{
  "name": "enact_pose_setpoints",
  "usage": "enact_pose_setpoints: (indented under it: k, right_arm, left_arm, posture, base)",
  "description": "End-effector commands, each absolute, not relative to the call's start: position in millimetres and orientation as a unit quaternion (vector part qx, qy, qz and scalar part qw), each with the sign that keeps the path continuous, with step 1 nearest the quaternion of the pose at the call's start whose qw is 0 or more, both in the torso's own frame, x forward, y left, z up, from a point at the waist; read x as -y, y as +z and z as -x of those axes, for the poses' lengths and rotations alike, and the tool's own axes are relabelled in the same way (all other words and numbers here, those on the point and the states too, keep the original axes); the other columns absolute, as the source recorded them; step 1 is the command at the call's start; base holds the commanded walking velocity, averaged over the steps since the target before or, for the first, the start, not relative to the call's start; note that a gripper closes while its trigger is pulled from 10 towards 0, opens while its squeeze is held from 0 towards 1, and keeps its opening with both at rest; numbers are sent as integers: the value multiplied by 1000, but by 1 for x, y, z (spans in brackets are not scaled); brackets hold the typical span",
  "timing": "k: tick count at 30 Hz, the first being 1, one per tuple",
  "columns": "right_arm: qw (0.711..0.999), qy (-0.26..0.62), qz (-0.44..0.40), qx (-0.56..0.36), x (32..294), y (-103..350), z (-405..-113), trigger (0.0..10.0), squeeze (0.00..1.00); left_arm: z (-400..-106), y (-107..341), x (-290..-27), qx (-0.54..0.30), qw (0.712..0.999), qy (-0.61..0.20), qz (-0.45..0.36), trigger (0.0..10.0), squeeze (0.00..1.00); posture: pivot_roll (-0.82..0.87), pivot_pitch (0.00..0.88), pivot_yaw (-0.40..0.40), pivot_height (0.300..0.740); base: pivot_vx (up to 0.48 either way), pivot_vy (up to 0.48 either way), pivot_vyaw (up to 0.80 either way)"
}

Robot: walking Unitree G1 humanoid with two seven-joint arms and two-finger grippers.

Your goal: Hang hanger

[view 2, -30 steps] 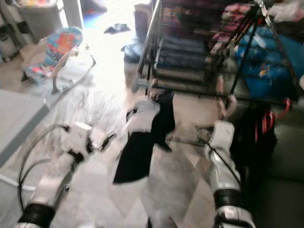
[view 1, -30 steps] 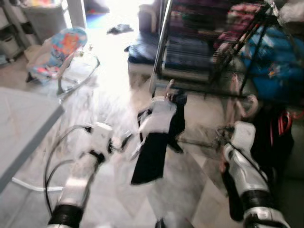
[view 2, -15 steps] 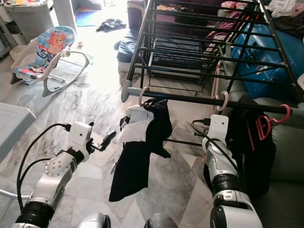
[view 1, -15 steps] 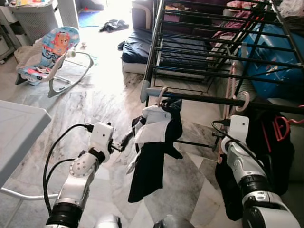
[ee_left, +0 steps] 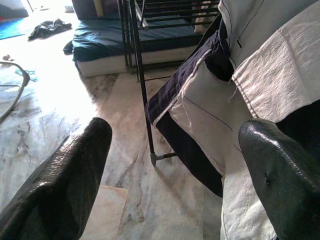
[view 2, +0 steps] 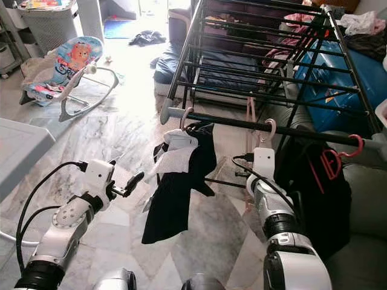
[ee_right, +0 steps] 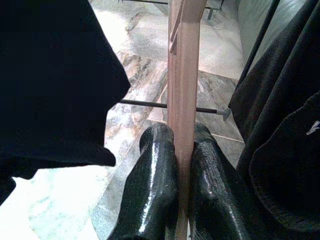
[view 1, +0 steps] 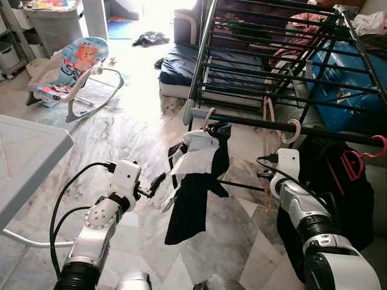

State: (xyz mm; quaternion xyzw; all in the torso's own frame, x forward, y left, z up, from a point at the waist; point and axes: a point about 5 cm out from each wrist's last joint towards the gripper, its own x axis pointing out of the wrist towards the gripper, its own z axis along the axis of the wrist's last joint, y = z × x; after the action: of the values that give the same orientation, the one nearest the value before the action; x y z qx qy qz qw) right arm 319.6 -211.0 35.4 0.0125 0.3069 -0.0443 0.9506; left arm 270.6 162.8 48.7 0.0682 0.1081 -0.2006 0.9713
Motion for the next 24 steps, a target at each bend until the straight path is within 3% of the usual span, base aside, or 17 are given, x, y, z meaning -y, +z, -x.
enact_pose_setpoints:
  k: [1,9,10,24]
  right_arm:
    - [939,-37,-13,-342,208,22,-310,10000,0]
    - [945,-62,-8,-322,219,25,-310,10000,0]
    - [946,-70,-15,-316,219,26,-311,10000,1000]
    - [965,-47,52,-254,211,38,-316,10000,1000]
  left_arm:
    - [-272,52,-162,-104,971,-202,-77,10000,0]
    - [-272,52,-161,-107,970,-205,-80,10000,0]
    - [-272,52,-161,-107,969,-205,-81,10000,0]
    - [-272,51,-163,-109,971,-192,-92,10000,0]
  posture:
    - [-17,53,-92,740]
    - [-21,51,-90,740]
    - [-21,51,-90,740]
    - [-23,45,-92,740]
  base:
    - [0,0,0]
    - [0,0,0]
    - [0,0,0]
    - [0,0,0]
